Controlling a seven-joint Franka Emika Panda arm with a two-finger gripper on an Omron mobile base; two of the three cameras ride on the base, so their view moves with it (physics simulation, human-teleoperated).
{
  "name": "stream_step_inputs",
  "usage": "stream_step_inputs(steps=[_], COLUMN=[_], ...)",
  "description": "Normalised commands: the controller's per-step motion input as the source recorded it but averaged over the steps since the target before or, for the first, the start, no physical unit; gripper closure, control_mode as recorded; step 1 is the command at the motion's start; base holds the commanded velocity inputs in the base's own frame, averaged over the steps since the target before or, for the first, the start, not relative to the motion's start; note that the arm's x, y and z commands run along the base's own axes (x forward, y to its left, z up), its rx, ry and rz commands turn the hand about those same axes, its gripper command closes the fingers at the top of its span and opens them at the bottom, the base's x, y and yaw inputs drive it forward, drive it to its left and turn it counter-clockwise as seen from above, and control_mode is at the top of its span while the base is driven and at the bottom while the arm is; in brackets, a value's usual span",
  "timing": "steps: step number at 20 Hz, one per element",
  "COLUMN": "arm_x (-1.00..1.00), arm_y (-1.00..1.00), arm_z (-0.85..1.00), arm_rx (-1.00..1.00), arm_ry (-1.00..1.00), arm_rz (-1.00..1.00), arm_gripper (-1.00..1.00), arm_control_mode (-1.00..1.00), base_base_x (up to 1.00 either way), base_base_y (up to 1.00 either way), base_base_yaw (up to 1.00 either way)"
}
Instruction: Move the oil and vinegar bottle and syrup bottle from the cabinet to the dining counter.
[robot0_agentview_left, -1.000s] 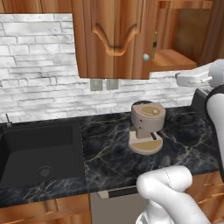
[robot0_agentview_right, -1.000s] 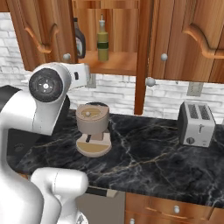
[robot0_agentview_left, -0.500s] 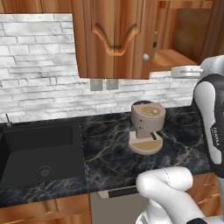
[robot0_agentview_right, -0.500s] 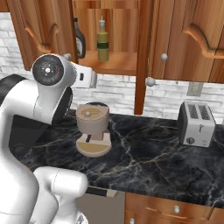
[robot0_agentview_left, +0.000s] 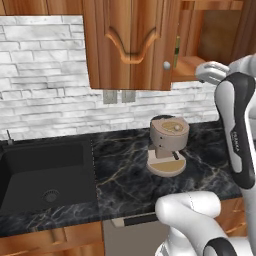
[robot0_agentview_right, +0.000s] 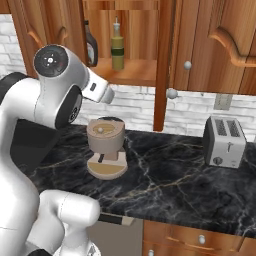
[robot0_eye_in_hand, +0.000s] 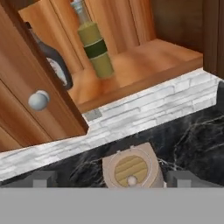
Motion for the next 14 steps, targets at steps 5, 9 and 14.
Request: stream_step_inputs(steps=[5, 9, 14], arm_x=[0.0, 0.05, 0.17], arm_y=[0.0, 0.0, 0.0], arm_z=[-0.23, -0.15, -0.04], arm_rx=[0.3, 0.32, 0.31], arm_ry=[-0.02, -0.03, -0.03], arm_rz=[-0.15, -0.11, -0.03], arm_gripper=[-1.0, -1.0, -1.0], arm_control_mode=[-1.0, -1.0, -1.0], base_base_x=[0.0, 0.0, 0.0], base_base_y=[0.0, 0.0, 0.0], base_base_yaw=[0.0, 0.0, 0.0])
